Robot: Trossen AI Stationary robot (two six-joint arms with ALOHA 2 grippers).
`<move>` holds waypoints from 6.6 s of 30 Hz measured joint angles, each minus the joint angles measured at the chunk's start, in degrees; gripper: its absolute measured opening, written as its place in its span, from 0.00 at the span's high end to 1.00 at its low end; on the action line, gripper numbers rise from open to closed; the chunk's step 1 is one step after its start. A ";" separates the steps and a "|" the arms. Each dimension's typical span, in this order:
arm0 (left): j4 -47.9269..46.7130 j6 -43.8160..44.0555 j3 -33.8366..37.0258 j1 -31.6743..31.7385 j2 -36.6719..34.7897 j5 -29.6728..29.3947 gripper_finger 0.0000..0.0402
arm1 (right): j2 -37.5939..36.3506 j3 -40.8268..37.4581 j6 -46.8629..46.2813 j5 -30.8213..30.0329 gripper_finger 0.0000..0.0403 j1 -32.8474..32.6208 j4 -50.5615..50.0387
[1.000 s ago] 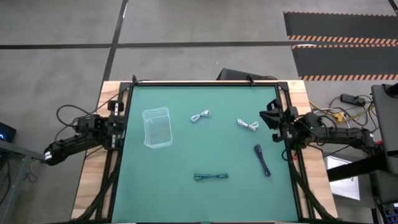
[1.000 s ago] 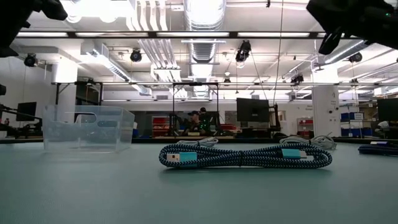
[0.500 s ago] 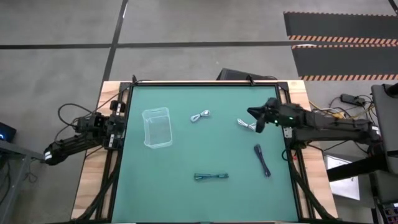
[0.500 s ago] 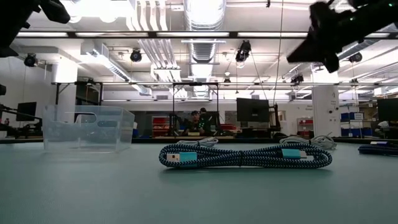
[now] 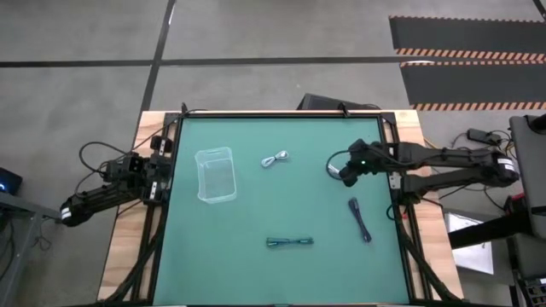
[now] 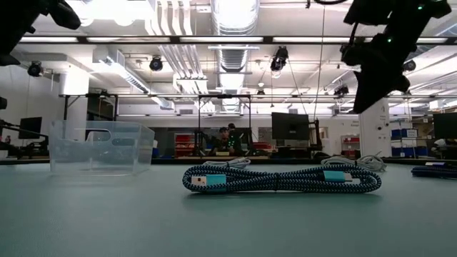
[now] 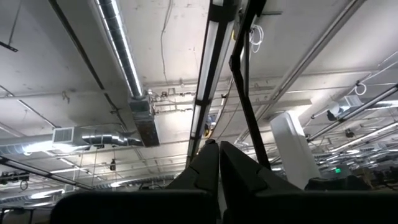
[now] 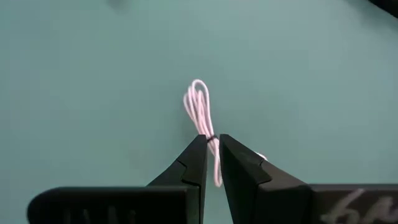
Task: Pick and place USB-C Cables
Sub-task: Put the white charger cable into the transparent bin
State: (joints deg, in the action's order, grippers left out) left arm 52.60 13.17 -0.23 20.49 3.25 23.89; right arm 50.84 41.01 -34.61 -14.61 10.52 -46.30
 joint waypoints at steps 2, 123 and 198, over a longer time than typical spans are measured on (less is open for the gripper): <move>0.01 0.00 0.00 0.00 -0.01 -0.36 1.00 | 2.14 0.09 0.03 0.01 0.92 0.00 0.15; 17.77 6.10 -6.55 -4.65 48.69 -7.08 1.00 | 44.29 -2.33 37.68 22.24 0.93 -6.38 118.59; 17.06 -1.92 -35.34 -14.33 87.66 -15.81 0.83 | 40.03 -4.10 36.39 19.18 0.93 -5.53 113.03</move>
State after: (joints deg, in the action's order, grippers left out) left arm 69.66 11.25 -35.57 6.16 90.91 8.07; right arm 90.87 36.91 1.78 4.57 4.99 66.73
